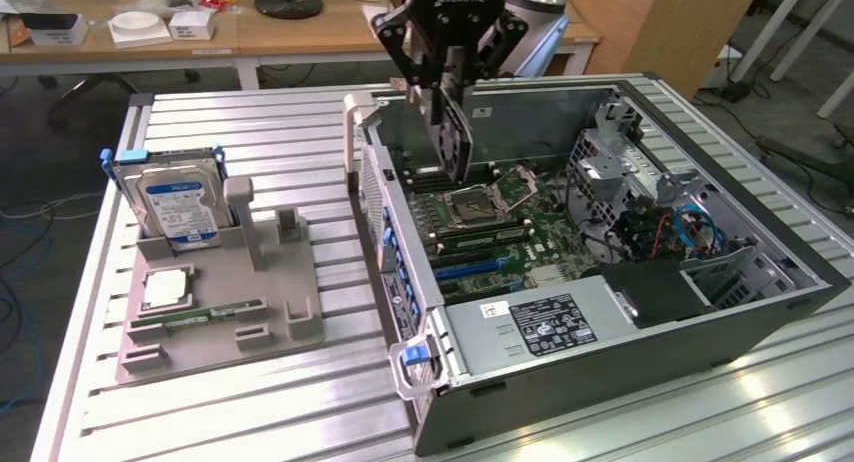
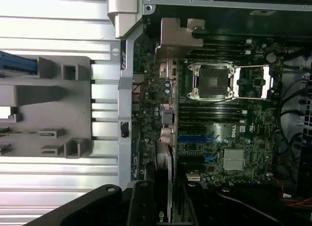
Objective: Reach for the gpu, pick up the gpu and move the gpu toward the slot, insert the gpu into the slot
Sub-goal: 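Pick up the gpu and move the gpu toward the slot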
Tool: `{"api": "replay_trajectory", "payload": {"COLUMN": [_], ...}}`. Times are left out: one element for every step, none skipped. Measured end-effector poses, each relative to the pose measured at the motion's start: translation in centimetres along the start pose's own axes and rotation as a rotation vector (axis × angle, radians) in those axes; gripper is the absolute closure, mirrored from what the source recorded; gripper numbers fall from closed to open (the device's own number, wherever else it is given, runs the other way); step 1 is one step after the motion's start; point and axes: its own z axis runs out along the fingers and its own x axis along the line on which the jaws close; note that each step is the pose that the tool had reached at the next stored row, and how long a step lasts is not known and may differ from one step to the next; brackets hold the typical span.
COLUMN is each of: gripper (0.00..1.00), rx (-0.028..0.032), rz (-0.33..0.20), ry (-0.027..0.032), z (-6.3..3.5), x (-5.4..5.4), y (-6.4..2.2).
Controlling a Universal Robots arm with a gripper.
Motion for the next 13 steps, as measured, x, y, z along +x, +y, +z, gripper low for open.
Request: {"api": "replay_trajectory", "payload": {"gripper": [0.74, 0.74, 0.74, 0.74, 0.74, 0.74, 0.74, 0.74, 0.74, 0.74, 0.74, 0.74, 0.74], "rx": [-0.0008, -0.0014, -0.0019, -0.0026, -0.0036, -0.0048, -0.0062, -0.007, -0.0074, -0.0076, -0.0078, -0.0079, -0.0079], "rz": [0.0, -0.001, -0.001, -0.002, -0.003, -0.004, -0.005, -0.006, -0.005, -0.005, -0.006, -0.006, -0.005], "ry": [0.0002, 0.0004, 0.0005, 0.0007, 0.0009, 0.0009, 0.0011, 0.0012, 0.0015, 0.0017, 0.0018, 0.0017, 0.0018], "z": [0.01, 0.02, 0.03, 0.04, 0.06, 0.07, 0.09, 0.09, 0.1, 0.11, 0.13, 0.15, 0.17], "x": [-0.3, -0.7, -1.0, -1.4, -1.8, -2.2, -2.5, -2.8, -3.1, -3.4, -3.7, -4.0, -4.3], "y": [0.0, -0.01, -0.01, -0.01, -0.01, -0.01, -0.02, -0.02, -0.02, -0.02, -0.02, -0.02, -0.02]}}
